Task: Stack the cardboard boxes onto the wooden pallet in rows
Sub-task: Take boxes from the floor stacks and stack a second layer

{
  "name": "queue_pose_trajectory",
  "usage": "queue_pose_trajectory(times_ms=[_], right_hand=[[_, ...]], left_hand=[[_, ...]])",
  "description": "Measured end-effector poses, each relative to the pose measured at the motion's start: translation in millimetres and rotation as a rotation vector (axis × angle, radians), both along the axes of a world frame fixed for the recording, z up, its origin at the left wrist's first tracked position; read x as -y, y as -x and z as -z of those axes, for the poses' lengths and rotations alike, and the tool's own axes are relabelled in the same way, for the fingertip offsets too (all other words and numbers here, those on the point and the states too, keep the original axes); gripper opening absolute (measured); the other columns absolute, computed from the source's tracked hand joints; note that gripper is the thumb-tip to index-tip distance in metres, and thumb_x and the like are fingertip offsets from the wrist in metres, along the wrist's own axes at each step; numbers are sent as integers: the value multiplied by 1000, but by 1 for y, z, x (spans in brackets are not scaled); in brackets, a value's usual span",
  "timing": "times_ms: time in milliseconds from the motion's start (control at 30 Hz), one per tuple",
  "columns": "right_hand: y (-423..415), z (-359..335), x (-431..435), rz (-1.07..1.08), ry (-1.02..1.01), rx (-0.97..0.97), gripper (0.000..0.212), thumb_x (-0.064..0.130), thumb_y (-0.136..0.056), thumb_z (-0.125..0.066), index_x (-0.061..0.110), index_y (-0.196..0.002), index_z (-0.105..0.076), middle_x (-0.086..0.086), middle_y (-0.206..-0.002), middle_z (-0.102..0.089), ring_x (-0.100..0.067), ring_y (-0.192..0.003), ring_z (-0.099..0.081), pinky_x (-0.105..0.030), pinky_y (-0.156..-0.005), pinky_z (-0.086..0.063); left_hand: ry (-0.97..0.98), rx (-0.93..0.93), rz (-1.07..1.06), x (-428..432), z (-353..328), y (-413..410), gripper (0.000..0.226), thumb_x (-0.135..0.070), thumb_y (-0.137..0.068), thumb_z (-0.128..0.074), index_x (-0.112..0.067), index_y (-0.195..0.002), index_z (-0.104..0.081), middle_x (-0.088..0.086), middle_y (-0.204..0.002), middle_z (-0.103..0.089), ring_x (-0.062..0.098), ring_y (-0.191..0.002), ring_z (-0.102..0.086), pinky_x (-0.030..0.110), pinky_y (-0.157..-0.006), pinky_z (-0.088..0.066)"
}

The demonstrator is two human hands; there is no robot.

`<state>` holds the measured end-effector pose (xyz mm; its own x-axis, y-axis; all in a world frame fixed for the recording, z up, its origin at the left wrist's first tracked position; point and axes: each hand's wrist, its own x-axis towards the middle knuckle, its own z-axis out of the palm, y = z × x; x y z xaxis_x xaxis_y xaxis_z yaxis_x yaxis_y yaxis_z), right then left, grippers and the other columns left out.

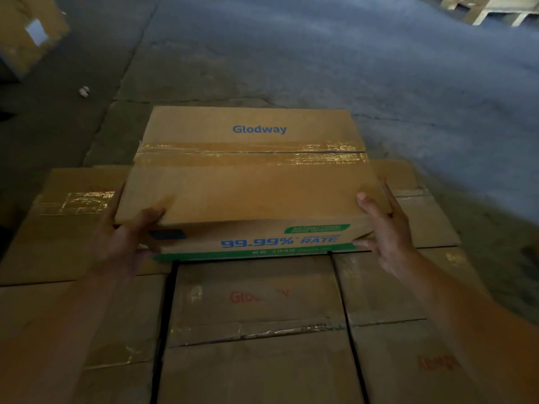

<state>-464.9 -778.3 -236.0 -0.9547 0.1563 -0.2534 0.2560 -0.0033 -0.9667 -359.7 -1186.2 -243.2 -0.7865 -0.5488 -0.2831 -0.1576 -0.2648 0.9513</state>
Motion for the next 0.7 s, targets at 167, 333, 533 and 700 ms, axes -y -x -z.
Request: queue_pose_trajectory(times_ms=[167, 333, 533, 700], right_hand=[[3, 1, 4, -3, 20, -5, 70, 41, -83, -77, 55, -142, -42, 31, -105, -71, 5, -86, -70, -38, -56, -61], [-4, 4, 7, -3, 8, -17, 70, 43, -83, -77, 53, -144, -43, 29, -103, -72, 5, -85, -70, -40, -63, -60], [-6, 8, 22, -1, 34, -13, 67, 41, -82, -77, 52, -141, -47, 21, -106, -73, -3, -88, -72, -40, -66, -58], [-9, 11, 35, 4, 35, 13, 67, 43, -81, -78, 54, -140, -47, 20, -113, -72, -9, -100, -69, -48, -77, -55]], left_hand=[[-4, -22, -8, 3, 7, 0, 80, -33, -53, -87, -57, -124, -60, -10, -109, -75, 15, -86, -75, 43, -54, -59], [-13, -30, 13, 14, 10, -4, 84, -36, -54, -88, -47, -132, -58, -1, -117, -73, 20, -87, -75, 42, -55, -60], [4, 0, -8, 31, 14, -11, 79, -37, -56, -87, -47, -129, -60, -2, -119, -72, 29, -96, -72, 40, -52, -59], [11, -1, -16, 45, 19, -14, 77, -35, -57, -87, -50, -128, -60, 2, -125, -70, 26, -93, -74, 43, -55, -60]])
